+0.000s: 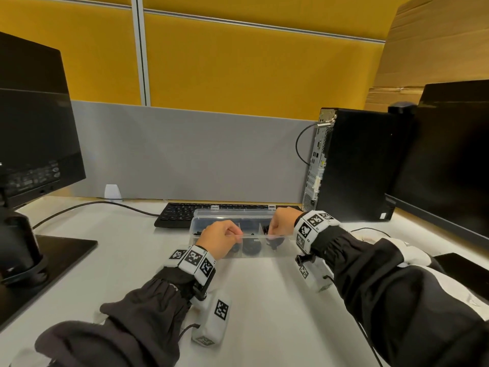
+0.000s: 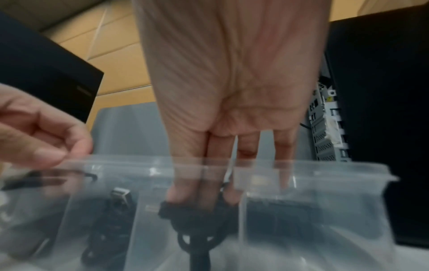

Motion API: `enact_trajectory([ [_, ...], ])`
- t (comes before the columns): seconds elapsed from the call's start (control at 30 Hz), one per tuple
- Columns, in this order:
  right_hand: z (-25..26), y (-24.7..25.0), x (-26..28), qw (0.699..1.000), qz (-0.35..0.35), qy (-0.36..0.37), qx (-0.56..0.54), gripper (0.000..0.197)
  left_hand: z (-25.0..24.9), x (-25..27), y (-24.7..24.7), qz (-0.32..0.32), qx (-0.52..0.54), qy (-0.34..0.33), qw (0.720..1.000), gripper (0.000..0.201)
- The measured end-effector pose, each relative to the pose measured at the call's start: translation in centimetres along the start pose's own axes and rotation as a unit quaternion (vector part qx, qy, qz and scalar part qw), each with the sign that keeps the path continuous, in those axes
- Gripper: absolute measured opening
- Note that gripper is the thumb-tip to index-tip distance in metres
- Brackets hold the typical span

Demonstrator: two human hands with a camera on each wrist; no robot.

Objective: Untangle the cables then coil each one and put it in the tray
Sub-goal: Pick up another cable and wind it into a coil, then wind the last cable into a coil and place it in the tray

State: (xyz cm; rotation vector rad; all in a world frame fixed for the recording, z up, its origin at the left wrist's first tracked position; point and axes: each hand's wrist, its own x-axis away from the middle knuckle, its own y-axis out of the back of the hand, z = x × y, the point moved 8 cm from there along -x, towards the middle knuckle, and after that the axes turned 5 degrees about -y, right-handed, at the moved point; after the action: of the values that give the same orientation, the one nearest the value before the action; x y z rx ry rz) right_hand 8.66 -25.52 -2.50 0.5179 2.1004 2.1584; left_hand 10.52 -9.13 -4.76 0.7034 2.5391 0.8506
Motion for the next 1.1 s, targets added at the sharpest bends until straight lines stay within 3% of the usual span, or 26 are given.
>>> enact_trajectory([
  [0.13, 1.2, 0.1, 0.1, 0.999, -0.009, 0.042, 0.011, 0.023, 0.0, -0.1, 0.0, -0.001, 0.0, 0.0, 1.0, 0.007],
  [0.3, 2.3, -0.4, 0.0, 0.997, 0.029, 0.049, 0.048, 0.028, 0.1, -0.2, 0.0, -0.002, 0.001, -0.003, 1.0, 0.007],
  [0.5, 1.2, 0.0, -0.6, 0.994, -0.104, 0.002, 0.022, 0.023, 0.2, -0.2, -0.1, 0.005, -0.001, -0.009, 1.0, 0.005],
  [0.67, 0.7, -0.2, -1.5, 0.993, -0.1, -0.009, 0.067, 0.02, 0.2, -0.4, 0.0, -0.01, -0.012, -0.011, 1.0, 0.017],
  [0.83, 0.2, -0.4, -1.8, 0.993, -0.076, 0.008, 0.091, 0.024, 0.1, -0.3, 0.0, -0.005, -0.013, -0.014, 1.0, 0.015],
  [0.93, -1.6, 0.6, 0.1, 0.995, -0.033, 0.032, -0.091, 0.033, 0.1, -0.3, 0.0, -0.005, -0.006, -0.015, 1.0, 0.013],
  [1.03, -6.8, 4.6, 3.2, 0.938, -0.172, 0.006, -0.302, 0.028, 0.3, -0.5, 0.1, -0.003, 0.002, -0.016, 1.0, 0.013],
  [1.1, -9.9, 4.4, 4.7, 0.942, -0.179, -0.034, -0.281, 0.029, 0.3, -0.5, 0.0, -0.002, 0.005, -0.014, 1.0, 0.013],
])
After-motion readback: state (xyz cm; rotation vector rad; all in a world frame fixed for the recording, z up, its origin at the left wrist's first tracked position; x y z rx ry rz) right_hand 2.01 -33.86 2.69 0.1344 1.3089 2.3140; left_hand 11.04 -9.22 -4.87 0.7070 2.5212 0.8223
